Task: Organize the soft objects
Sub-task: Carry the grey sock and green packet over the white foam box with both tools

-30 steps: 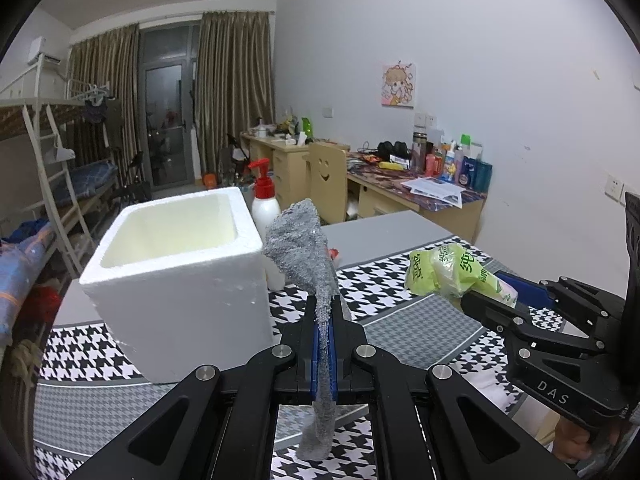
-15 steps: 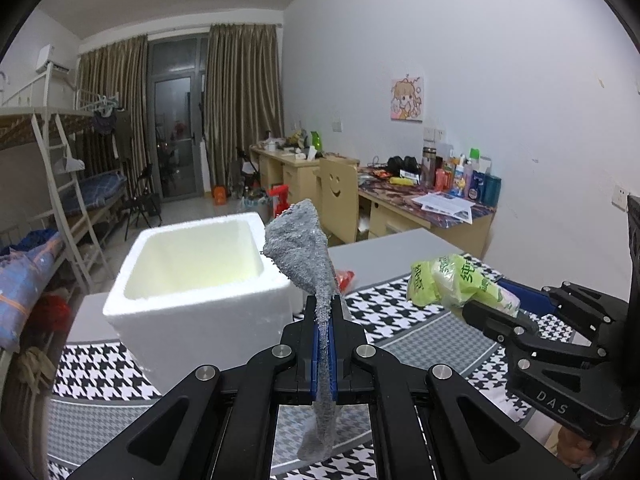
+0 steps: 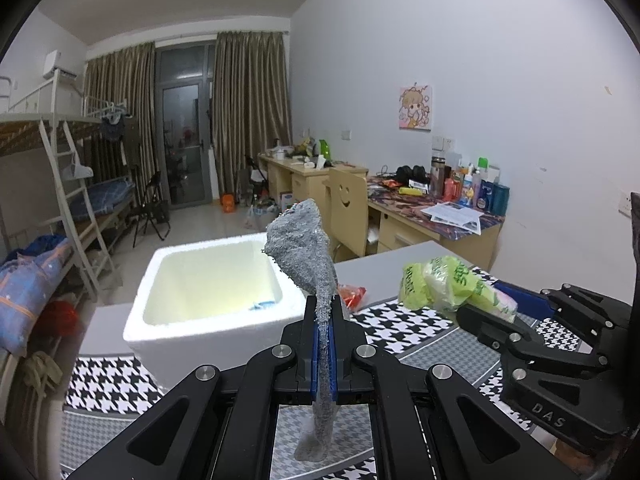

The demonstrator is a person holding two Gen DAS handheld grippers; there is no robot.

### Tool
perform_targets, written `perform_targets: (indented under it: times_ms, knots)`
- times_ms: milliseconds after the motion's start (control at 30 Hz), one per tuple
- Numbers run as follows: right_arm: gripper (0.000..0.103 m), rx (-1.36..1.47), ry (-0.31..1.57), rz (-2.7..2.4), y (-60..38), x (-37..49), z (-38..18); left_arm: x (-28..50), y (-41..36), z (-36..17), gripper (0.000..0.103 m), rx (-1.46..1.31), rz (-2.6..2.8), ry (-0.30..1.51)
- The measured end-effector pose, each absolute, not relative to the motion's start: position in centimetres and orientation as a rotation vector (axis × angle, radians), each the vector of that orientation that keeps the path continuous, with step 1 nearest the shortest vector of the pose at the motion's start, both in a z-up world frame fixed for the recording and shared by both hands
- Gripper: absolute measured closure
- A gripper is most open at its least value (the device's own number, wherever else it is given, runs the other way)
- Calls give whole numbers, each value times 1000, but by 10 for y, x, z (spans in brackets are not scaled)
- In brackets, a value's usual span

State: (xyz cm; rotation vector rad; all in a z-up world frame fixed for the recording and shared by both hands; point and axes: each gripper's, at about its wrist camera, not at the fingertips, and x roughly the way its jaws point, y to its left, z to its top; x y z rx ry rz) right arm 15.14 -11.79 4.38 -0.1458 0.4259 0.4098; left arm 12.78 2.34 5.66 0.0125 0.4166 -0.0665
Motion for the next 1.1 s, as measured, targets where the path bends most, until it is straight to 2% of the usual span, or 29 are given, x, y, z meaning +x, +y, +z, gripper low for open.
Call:
perform_targets:
  times_ms: [1100]
  knots:
    - [58,-153,399,479,-79,164,87,151,54,108,99,25,20,343]
